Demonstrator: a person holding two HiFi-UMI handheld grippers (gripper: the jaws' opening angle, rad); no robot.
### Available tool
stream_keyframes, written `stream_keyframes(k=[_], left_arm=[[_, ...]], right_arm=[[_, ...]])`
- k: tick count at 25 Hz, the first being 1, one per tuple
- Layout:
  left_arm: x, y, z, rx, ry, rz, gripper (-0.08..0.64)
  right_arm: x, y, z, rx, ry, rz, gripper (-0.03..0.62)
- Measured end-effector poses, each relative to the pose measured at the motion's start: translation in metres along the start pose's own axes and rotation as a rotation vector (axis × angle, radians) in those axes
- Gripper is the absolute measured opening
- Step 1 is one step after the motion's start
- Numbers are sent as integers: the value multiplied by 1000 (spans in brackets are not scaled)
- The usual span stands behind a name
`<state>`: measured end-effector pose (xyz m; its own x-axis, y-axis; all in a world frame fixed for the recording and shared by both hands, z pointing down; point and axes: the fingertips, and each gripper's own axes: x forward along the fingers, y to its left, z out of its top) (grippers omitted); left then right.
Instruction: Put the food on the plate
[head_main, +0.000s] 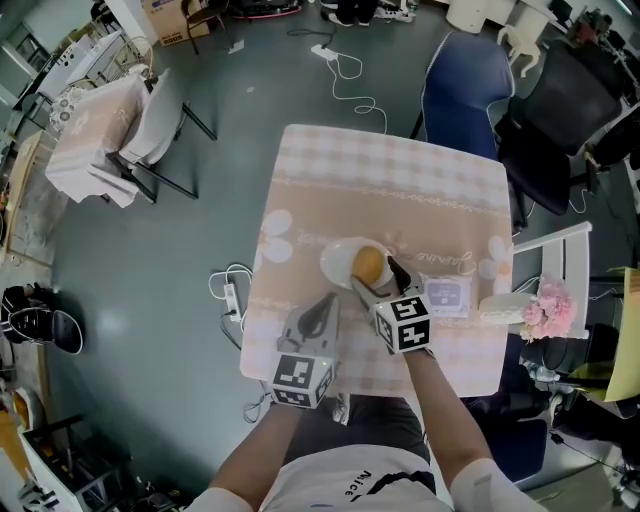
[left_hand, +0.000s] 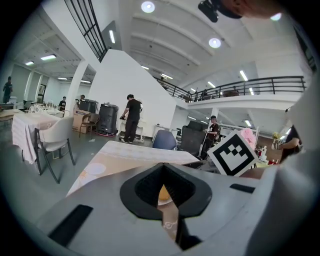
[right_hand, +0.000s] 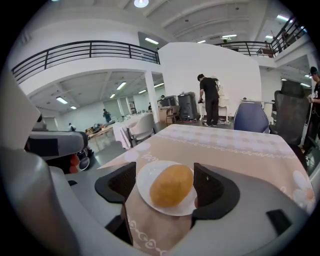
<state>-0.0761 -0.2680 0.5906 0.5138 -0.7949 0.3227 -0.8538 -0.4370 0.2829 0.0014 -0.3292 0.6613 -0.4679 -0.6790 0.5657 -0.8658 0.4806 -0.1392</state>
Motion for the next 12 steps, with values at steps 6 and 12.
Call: stream_keyframes(k=[6,12], left_arm=[[-16,-19,15,8,6,-19,5],[-32,-38,38,27,-14,-47,5]], right_arm=[[-40,22,21,9,-60,36,353],[-84,35,54,67,-172,14,134]])
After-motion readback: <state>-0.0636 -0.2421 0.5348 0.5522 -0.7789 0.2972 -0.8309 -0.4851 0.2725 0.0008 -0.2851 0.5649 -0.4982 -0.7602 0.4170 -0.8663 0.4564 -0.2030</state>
